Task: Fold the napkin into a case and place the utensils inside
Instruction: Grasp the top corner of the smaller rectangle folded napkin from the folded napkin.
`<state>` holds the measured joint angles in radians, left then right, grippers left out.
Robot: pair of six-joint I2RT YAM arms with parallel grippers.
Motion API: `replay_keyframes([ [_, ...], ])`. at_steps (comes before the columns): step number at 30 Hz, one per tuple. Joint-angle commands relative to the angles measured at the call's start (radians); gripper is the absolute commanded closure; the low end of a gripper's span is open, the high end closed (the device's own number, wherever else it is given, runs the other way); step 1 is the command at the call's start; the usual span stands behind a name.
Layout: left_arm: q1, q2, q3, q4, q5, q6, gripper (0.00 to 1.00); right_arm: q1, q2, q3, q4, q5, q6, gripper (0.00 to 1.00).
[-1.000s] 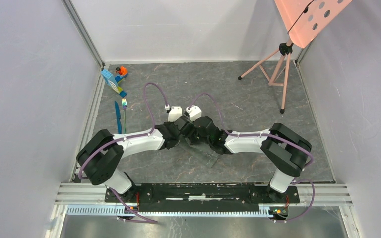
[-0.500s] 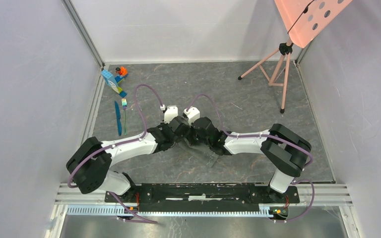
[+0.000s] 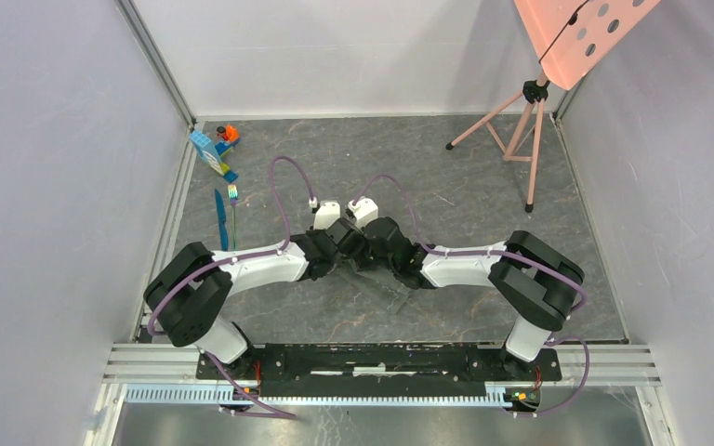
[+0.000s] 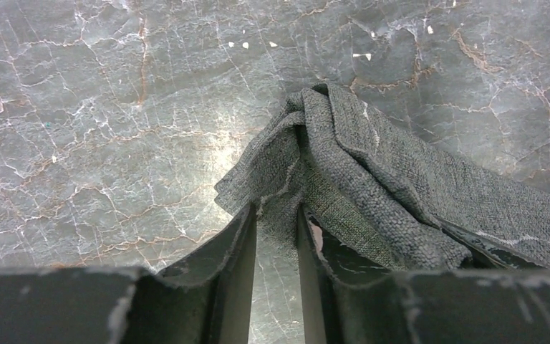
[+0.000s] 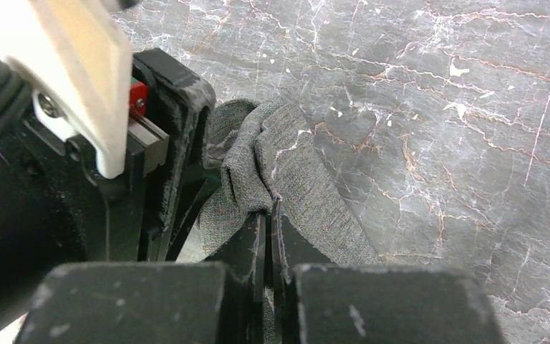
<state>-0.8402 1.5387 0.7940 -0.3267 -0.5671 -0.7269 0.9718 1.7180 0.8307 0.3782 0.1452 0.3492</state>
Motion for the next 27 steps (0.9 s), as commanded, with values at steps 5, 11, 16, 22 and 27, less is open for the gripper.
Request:
replay_keyframes([
  [5, -0.005, -0.011, 0.051, -0.014, -0.059, -0.008, 0.63, 0.019, -0.007, 0.028, 0.056, -0.016, -0.018, 1.00],
  [11, -0.028, -0.065, 0.041, -0.020, -0.083, -0.016, 0.60, 0.019, -0.001, 0.028, 0.057, -0.018, -0.019, 1.00],
  [16, -0.042, -0.067, 0.040, -0.005, -0.090, -0.016, 0.67, 0.019, 0.000, 0.033, 0.057, -0.020, -0.019, 1.00],
  [22, -0.041, -0.021, 0.045, -0.001, -0.085, -0.024, 0.64, 0.019, -0.005, 0.031, 0.054, -0.021, -0.019, 1.00],
  [27, -0.041, 0.013, 0.051, -0.001, -0.098, -0.024, 0.64, 0.020, -0.008, 0.031, 0.053, -0.021, -0.021, 1.00],
])
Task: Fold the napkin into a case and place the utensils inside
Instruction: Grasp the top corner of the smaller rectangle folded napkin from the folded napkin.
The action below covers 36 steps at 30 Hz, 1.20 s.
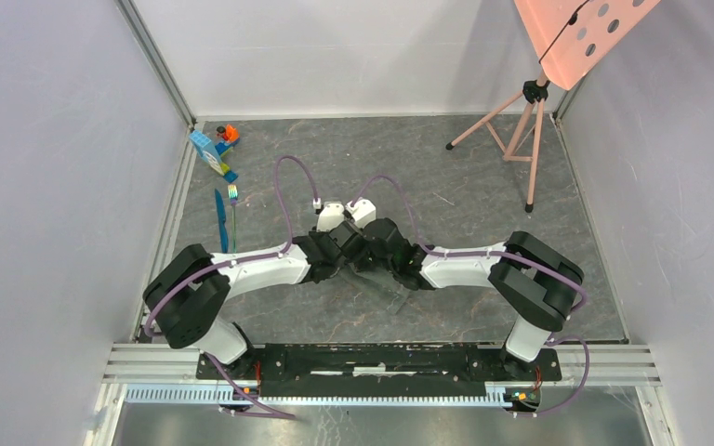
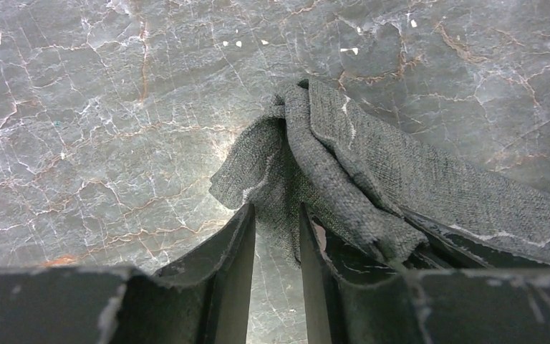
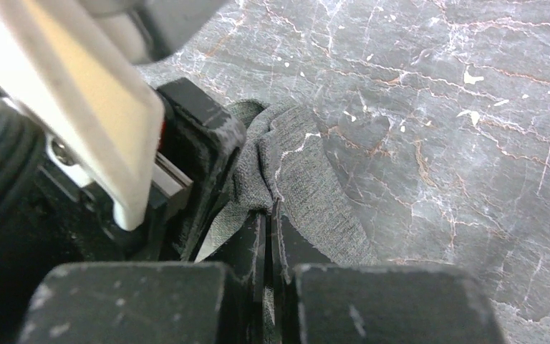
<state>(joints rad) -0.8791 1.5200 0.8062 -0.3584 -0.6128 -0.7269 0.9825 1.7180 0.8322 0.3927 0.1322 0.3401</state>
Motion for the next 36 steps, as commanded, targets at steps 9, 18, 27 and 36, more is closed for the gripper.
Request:
replay_keyframes([
  [9, -0.001, 0.000, 0.033, 0.046, -0.075, -0.013, 0.86, 0.008, 0.000, 0.031, 0.036, -0.012, -0.013, 1.00],
  [18, 0.021, -0.188, -0.165, 0.302, 0.052, 0.037, 0.95, 0.027, 0.032, 0.057, -0.026, -0.028, -0.053, 1.00],
  [27, 0.103, -0.313, -0.365, 0.571, 0.228, 0.018, 0.98, 0.039, 0.121, 0.098, -0.045, -0.101, 0.019, 0.99],
  [36, 0.143, -0.377, -0.454, 0.598, 0.254, -0.002, 0.98, -0.003, 0.096, 0.061, 0.017, -0.280, -0.057, 0.66],
])
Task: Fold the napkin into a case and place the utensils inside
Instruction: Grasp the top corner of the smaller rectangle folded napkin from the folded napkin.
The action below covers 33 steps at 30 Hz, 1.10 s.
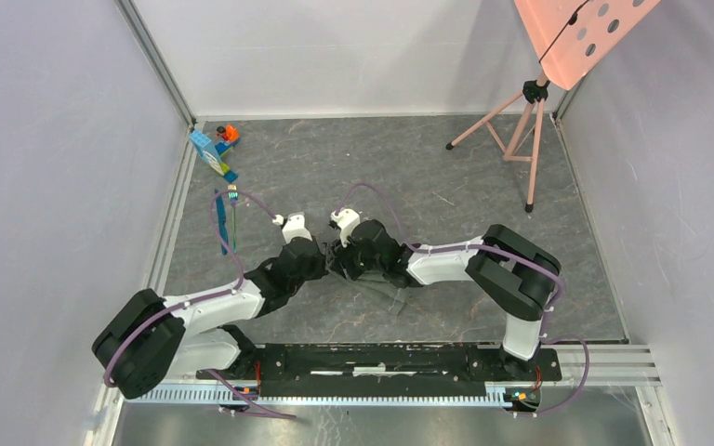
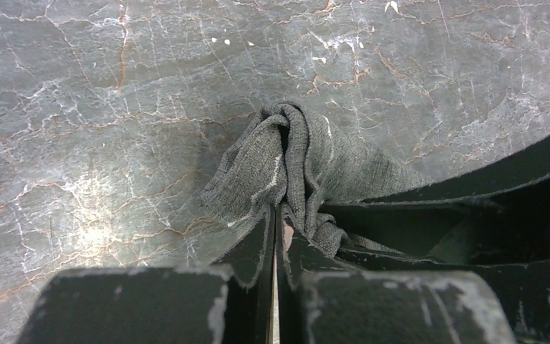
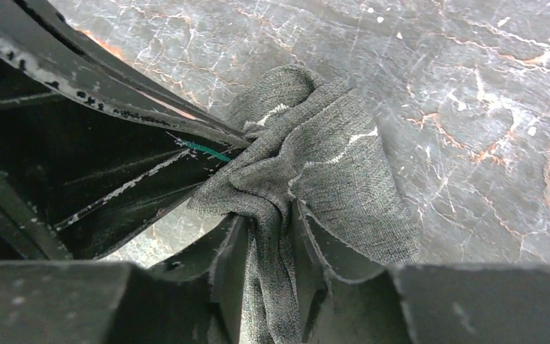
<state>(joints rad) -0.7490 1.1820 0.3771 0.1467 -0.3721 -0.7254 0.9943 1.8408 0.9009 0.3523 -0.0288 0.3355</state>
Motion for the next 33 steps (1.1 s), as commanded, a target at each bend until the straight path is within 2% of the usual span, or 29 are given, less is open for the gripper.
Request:
replay_keyframes([
  [1, 0.015, -0.043, -0.031, 0.091, 0.015, -0.005, 0.98, -0.018, -0.029, -0.002, 0.054, -0.133, -0.078, 0.63],
  [4, 0.019, -0.049, -0.042, 0.091, 0.016, -0.005, 0.98, -0.017, -0.039, 0.013, 0.047, -0.153, -0.128, 0.56],
  [11, 0.020, -0.057, -0.056, 0.090, 0.019, -0.005, 0.98, -0.017, -0.075, 0.027, 0.031, -0.120, -0.190, 0.47],
  [19, 0.022, -0.077, -0.055, 0.076, 0.022, 0.002, 0.98, -0.018, -0.031, 0.074, 0.024, -0.100, -0.186, 0.48],
  [21, 0.024, -0.078, -0.057, 0.076, 0.024, 0.003, 0.98, -0.019, -0.020, 0.081, 0.027, -0.092, -0.181, 0.53],
  [26, 0.024, -0.093, -0.063, 0.092, 0.040, 0.006, 0.98, -0.019, 0.022, 0.103, -0.006, -0.095, -0.152, 0.85],
  [29, 0.033, -0.123, -0.073, 0.117, 0.065, 0.003, 0.98, -0.018, 0.052, 0.093, -0.029, -0.101, -0.096, 0.95],
  [33, 0.038, -0.181, -0.066, 0.111, 0.092, 0.003, 0.98, -0.001, 0.094, 0.111, -0.096, -0.060, -0.072, 0.98],
])
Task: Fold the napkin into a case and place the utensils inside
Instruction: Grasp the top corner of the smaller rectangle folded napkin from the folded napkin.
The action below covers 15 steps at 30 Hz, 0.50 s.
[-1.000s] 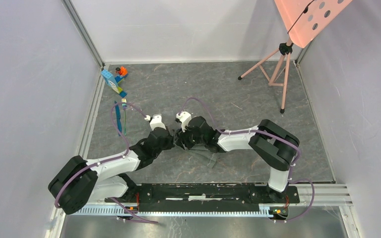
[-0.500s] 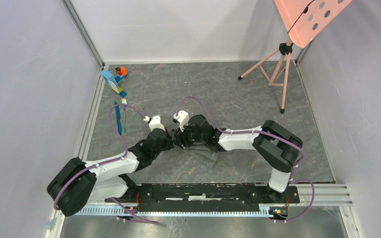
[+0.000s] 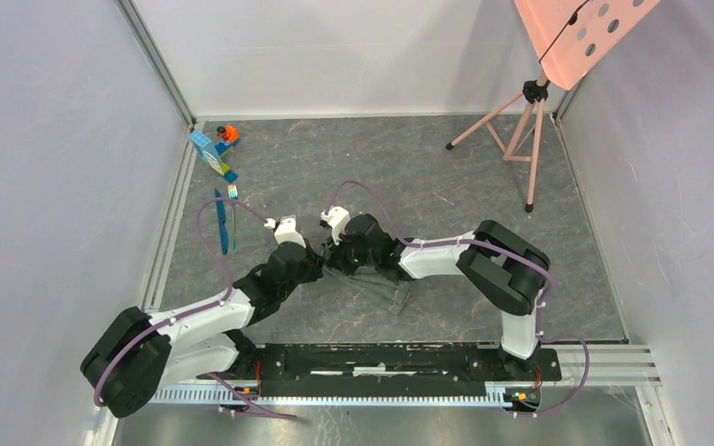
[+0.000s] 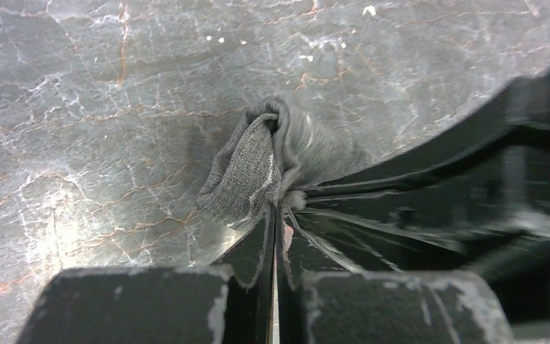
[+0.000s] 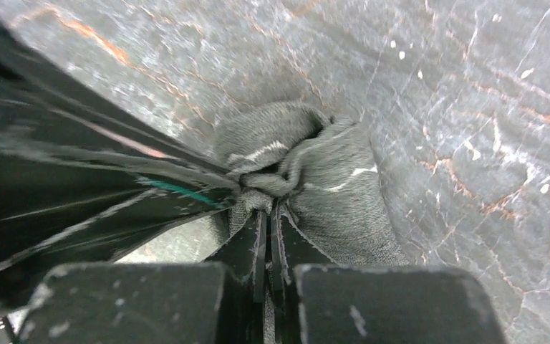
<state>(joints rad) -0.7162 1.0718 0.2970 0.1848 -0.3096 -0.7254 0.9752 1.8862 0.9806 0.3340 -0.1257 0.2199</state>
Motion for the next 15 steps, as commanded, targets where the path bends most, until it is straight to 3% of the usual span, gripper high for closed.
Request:
replay_keyframes([
  [1, 0.006, -0.089, 0.016, 0.064, 0.029, 0.005, 0.98, 0.020, 0.054, 0.040, -0.095, 0.049, 0.042, 0.98],
  [6, 0.008, -0.069, 0.018, 0.053, 0.036, -0.019, 0.98, 0.023, 0.150, 0.181, -0.202, 0.016, 0.020, 0.95],
  [8, 0.009, -0.042, 0.013, 0.053, 0.032, -0.037, 0.98, 0.017, 0.171, 0.214, -0.230, -0.016, 0.015, 0.87],
  [12, 0.019, -0.038, -0.014, 0.042, 0.011, -0.042, 0.98, -0.025, 0.058, 0.088, -0.146, -0.066, 0.040, 0.64],
  [15, 0.027, -0.048, -0.024, 0.034, 0.012, -0.028, 0.98, -0.055, -0.010, 0.048, -0.132, -0.151, 0.041, 0.57],
])
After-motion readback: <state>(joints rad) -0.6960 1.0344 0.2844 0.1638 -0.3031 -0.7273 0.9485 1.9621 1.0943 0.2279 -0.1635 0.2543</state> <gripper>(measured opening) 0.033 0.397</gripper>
